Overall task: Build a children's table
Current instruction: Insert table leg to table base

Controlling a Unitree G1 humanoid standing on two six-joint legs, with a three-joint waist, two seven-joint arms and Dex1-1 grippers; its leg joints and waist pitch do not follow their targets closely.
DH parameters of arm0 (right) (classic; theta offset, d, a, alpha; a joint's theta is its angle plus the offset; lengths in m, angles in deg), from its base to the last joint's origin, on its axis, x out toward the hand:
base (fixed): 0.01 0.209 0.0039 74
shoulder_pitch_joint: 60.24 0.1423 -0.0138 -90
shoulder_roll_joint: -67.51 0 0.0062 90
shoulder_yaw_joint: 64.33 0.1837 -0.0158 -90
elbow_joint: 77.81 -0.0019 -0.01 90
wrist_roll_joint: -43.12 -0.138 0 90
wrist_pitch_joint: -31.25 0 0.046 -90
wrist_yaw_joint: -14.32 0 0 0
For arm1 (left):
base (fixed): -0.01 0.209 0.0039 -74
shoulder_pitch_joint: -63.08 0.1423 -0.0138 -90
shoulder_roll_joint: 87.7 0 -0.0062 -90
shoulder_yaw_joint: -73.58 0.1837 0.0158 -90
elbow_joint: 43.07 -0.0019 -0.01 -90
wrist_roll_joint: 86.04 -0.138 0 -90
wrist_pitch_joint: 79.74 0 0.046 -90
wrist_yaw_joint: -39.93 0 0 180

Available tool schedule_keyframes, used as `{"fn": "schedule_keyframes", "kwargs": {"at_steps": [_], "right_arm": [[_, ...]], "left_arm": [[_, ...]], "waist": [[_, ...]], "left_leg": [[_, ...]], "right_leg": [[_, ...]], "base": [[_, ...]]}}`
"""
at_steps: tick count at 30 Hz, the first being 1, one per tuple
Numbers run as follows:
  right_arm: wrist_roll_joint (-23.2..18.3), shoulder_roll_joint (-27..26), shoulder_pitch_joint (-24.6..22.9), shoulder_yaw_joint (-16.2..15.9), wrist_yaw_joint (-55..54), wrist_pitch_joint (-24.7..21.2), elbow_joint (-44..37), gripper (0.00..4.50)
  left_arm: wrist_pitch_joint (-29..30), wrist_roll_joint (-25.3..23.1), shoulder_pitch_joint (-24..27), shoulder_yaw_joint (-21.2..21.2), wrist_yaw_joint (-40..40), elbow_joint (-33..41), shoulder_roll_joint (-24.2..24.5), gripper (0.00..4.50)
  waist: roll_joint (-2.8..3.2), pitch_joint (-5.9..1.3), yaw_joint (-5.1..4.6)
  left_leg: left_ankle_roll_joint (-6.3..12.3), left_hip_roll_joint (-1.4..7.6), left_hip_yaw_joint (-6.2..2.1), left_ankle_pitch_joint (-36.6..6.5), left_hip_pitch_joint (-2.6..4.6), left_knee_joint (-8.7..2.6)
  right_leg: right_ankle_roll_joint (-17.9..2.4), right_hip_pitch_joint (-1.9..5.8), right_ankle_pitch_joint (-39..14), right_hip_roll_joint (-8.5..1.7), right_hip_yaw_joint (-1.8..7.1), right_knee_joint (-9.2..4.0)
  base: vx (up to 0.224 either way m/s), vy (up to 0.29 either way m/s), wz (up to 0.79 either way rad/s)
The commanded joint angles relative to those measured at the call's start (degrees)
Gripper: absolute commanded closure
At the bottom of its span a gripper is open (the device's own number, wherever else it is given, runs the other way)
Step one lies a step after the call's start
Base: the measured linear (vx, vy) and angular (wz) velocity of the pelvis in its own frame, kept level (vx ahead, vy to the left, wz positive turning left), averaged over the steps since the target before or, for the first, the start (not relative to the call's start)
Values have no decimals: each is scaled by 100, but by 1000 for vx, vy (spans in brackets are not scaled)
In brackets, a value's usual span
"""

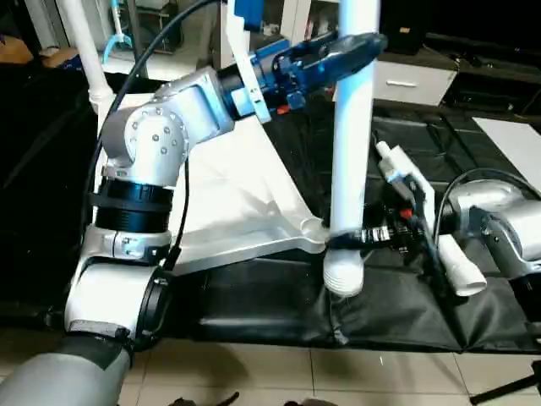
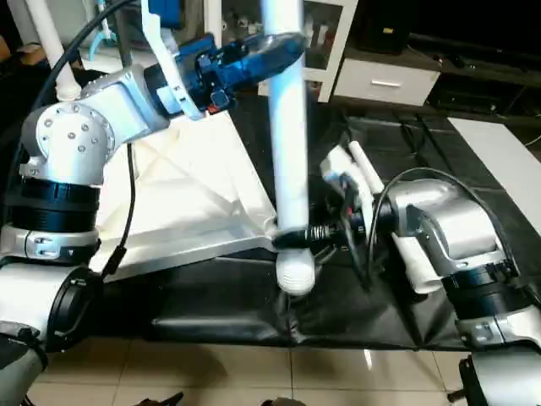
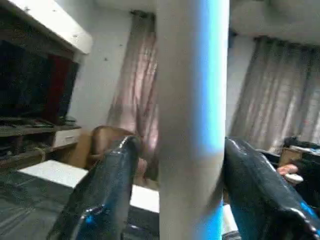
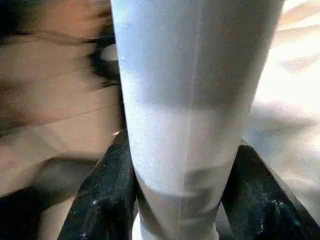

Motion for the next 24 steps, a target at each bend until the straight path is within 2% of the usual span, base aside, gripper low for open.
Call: {"fn": "schedule_keyframes", "kwargs": {"at_steps": [1,2,3,4,5,6,7,8,9,10,11,12,13,15,17,19,21,23,24], "right_arm": [[398,-82,172,307,-934,535,527,265],[640,-221,294,426,-1624,860,949,265],[640,-221,294,426,-1624,860,949,265],[640,-221,294,426,-1624,860,949,265],[617,-376,370,667,-2082,975,1199,265],[602,-440,391,801,-2327,1084,1303,265],[586,-510,413,946,-2593,1202,1417,265],[503,-616,419,1236,-2994,1446,1567,265],[432,-678,403,1442,-3228,1626,1650,265],[432,-678,403,1442,-3228,1626,1650,265],[345,-714,358,1603,-3311,1677,1644,265],[225,-777,292,1832,-3423,1739,1652,266],[225,-777,292,1832,-3423,1739,1652,266],[26,-865,171,2046,-3371,1815,1554,266],[-11,-874,93,2053,-3289,1756,1440,266],[-57,-892,6,2051,-3205,1654,1301,266],[-107,-895,-97,2011,-3080,1565,1143,266],[-135,-893,-149,1988,-3021,1526,1065,266],[-141,-892,-172,1985,-3023,1522,1030,266]], "left_arm": [[-158,-129,83,-71,4,79,43,144],[-252,-160,196,-123,-46,143,68,144],[-252,-160,196,-123,-46,143,68,144],[-252,-160,196,-123,-46,143,68,144],[-408,-196,295,-186,-123,120,64,144],[-480,-291,373,-119,-90,99,118,144],[-559,-393,458,-47,-54,76,176,144],[-1003,-1127,730,637,83,-64,443,144],[-1396,-1809,972,1296,156,-213,662,144],[-1396,-1809,972,1296,156,-213,662,144],[-1797,-2415,1162,1892,139,-407,786,144],[-2286,-3114,1439,2596,111,-671,869,144],[-2286,-3114,1439,2596,111,-671,869,144],[-2710,-3490,1701,3040,302,-817,852,144],[-2898,-3622,1789,3199,436,-880,859,144],[-2932,-3651,1881,3299,609,-897,851,144],[-2959,-3687,1937,3338,658,-964,827,144],[-3084,-3782,1960,3422,805,-1073,876,144],[-3155,-3873,1938,3427,755,-1210,876,144]], "waist": [[97,-462,6],[128,-436,-11],[120,-445,-28],[129,-456,-5],[204,-456,15],[188,-454,-14],[205,-468,5],[141,-462,-36],[174,-466,-28],[171,-455,-54],[180,-476,-30],[196,-479,-20],[222,-479,-43],[222,-511,-37],[217,-505,-36],[220,-490,-46],[209,-454,-59],[198,-453,-68],[197,-440,-90]], "left_leg": [[41,8,19,-873,8,-377],[-8,9,42,-922,42,-369],[-31,4,28,-908,15,-377],[-31,-1,41,-914,40,-373],[47,9,51,-895,72,-365],[72,11,42,-810,21,-382],[82,15,42,-779,40,-377],[152,25,30,-771,8,-402],[160,37,30,-792,40,-405],[159,23,59,-814,39,-395],[180,2,78,-678,39,-373],[267,26,44,-632,27,-393],[263,32,52,-627,23,-397],[304,30,70,-466,12,-382],[355,42,71,-472,13,-389],[346,32,78,-575,16,-391],[259,32,78,-922,33,-406],[228,26,76,-969,33,-408],[192,20,72,-1030,26,-414]], "right_leg": [[-1225,449,-1428,-258,102,-379],[-1256,371,-1452,-262,126,-390],[-1258,412,-1481,-270,117,-374],[-1248,423,-1478,-250,119,-383],[-1322,405,-1253,-241,140,-358],[-1360,440,-1097,-242,134,-342],[-1367,437,-1037,-248,131,-343],[-1297,432,-1121,-255,125,-367],[-1164,415,-1296,-270,131,-365],[-1125,411,-1348,-241,144,-360],[-1147,435,-1215,-237,162,-336],[-1083,428,-1213,-256,157,-376],[-1060,432,-1188,-260,157,-337],[-1244,451,-778,-270,174,-302],[-1365,449,-628,-275,174,-299],[-1380,446,-725,-271,174,-313],[-1262,430,-1334,-272,172,-383],[-1181,427,-1516,-271,169,-398],[-1060,414,-1779,-268,166,-423]], "base": [[0,0,0],[0,0,0],[0,0,0],[0,0,0],[0,0,0],[0,0,0],[0,0,0],[0,0,0],[0,0,0],[0,0,0],[0,0,0],[0,0,0],[0,0,0],[0,0,0],[0,0,0],[0,0,0],[0,0,0],[0,0,0],[0,0,0]]}}
